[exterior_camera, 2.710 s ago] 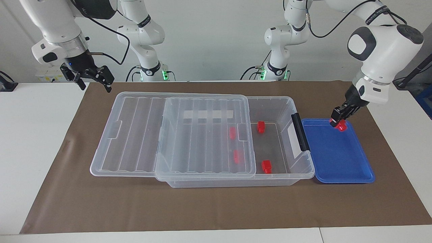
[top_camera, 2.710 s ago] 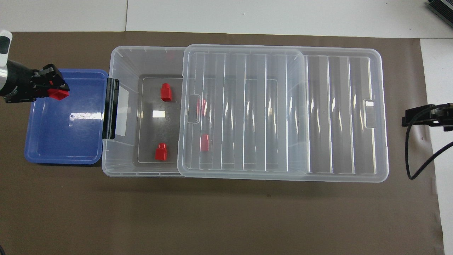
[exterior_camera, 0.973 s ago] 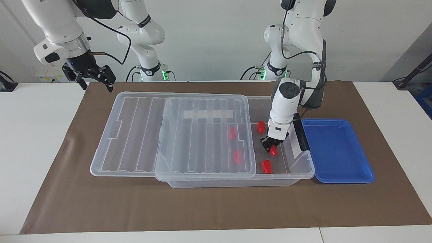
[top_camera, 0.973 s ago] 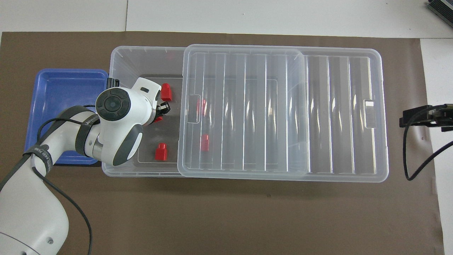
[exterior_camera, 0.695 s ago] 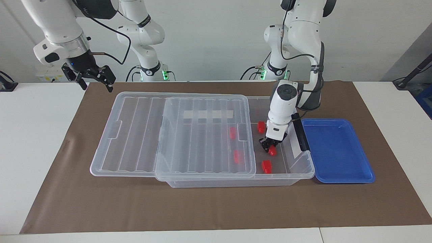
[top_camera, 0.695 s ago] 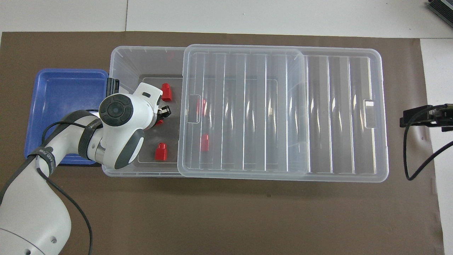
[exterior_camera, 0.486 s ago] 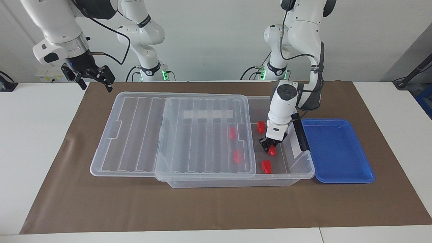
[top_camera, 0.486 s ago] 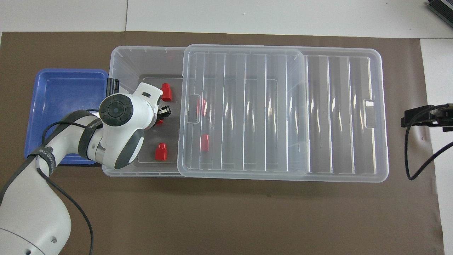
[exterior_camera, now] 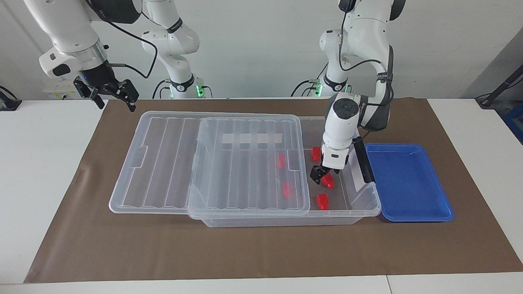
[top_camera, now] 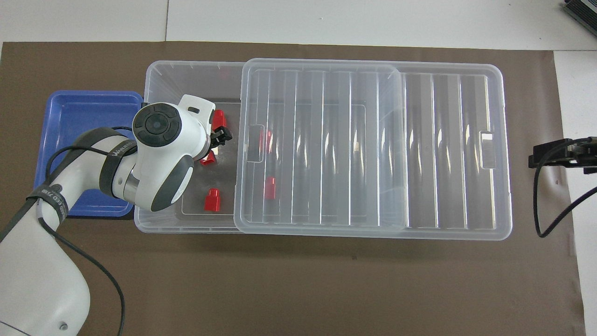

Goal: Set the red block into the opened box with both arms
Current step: 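Open the left gripper to drop the block, then withdraw it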

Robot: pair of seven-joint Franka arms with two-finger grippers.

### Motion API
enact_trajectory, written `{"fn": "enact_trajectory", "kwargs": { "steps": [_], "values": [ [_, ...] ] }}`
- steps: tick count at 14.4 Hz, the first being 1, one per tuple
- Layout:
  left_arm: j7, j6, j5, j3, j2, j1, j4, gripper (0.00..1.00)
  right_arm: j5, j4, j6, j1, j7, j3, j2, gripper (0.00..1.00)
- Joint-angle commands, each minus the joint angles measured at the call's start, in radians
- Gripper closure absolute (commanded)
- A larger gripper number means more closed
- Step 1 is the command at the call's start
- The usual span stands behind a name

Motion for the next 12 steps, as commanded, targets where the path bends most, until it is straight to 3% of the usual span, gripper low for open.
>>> {"fn": "enact_trajectory", "kwargs": {
  "steps": [1, 8, 12],
  "values": [
    [-0.047, -0.14, 0.017, 0.01, -0.05, -0.021, 0.064, 0.02, -0.002, -0.002, -0.01, -0.005, -0.03, -0.005, -0.004, 0.0],
    [-0.045, -0.321, 0.015, 0.029, -0.17, 0.001, 0.107, 0.01, -0.002, -0.002, -0.009, -0.008, -0.032, -0.005, -0.004, 0.0],
    [0.181, -0.464, 0.01, 0.036, -0.192, 0.077, 0.21, 0.0, -0.002, -0.005, -0.007, -0.008, -0.032, -0.005, -0.004, 0.0]
  ]
}}
